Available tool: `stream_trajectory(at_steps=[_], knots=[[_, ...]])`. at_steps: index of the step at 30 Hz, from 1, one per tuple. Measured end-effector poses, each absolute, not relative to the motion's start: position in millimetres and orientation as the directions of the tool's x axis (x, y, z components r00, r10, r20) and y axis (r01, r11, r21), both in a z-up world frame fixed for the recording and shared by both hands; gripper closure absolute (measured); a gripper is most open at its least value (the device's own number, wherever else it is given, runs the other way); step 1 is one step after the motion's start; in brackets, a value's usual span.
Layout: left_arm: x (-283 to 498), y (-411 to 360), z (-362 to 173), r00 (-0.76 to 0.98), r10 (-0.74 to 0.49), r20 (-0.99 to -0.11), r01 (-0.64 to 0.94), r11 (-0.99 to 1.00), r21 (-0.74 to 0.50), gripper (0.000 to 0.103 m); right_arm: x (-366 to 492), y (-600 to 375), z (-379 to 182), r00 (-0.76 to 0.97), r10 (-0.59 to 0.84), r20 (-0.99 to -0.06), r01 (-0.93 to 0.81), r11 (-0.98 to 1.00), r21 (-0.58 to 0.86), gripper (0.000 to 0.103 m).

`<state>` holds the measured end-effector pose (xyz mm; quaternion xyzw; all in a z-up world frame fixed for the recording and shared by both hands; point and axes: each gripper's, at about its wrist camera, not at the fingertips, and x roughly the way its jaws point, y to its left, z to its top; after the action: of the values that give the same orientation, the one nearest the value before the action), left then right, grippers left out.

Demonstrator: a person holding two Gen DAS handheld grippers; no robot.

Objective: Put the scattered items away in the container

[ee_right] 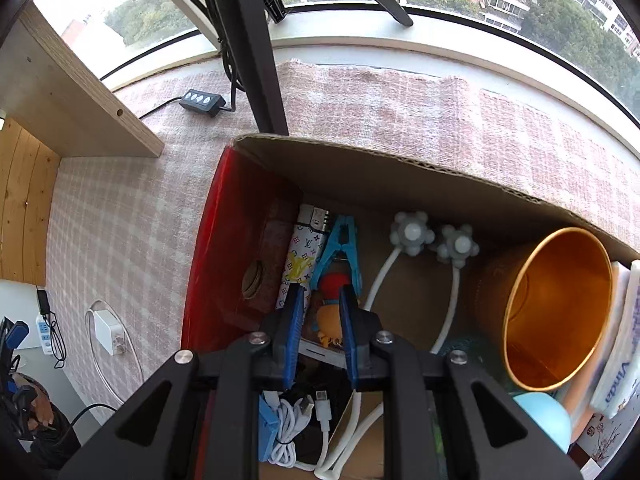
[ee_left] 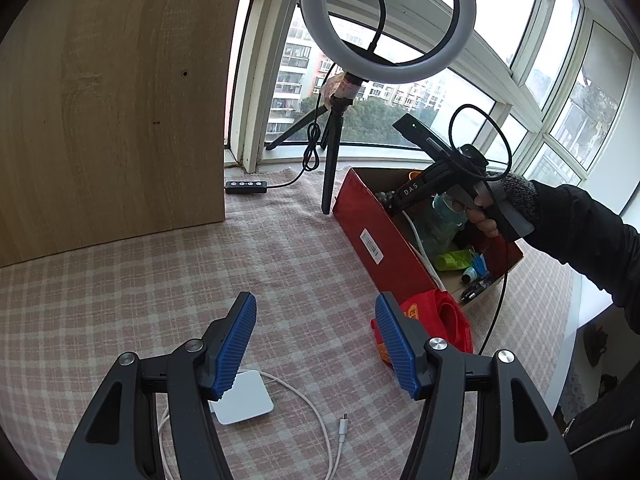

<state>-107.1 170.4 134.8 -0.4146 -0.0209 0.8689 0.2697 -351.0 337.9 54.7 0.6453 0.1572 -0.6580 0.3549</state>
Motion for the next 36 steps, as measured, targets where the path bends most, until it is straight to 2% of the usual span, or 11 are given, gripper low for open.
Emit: stream_trajectory(at_steps=[6,15,24,34,36], knots=[[-107.7,170.5,134.4,-0.511,0.482,-0.712,-0.452,-0.855,-0.255,0.043,-349.0,327.5,41.8,0.065,-0.246,-0.967,0.679,-0.699,0.224,0.09],[-108.8,173.2,132.0,-0.503,0.482,-0.718,-0.454,-0.854,-0.255,0.043,-354.4,319.7,31.9,0.029,-0.239,-0.971,0.685,-0.702,0.193,0.091],[-105.9,171.3,136.0,-0.512,0.481,-0.711,-0.454,-0.855,-0.252,0.043,-342.7,332.0,51.9,0.049,-0.302,-0.952,0.673,-0.695,0.255,0.091],[-102.2,172.3,138.6,-0.518,0.486,-0.704,-0.456,-0.853,-0.253,0.043,-334.3,328.4,38.3,0.043,-0.218,-0.975,0.686,-0.703,0.187,0.091],[-100.8,172.1,139.3,-0.521,0.482,-0.705,-0.455,-0.855,-0.248,0.043,-332.9,327.7,38.5,0.08,-0.239,-0.968,0.679,-0.698,0.228,0.091]])
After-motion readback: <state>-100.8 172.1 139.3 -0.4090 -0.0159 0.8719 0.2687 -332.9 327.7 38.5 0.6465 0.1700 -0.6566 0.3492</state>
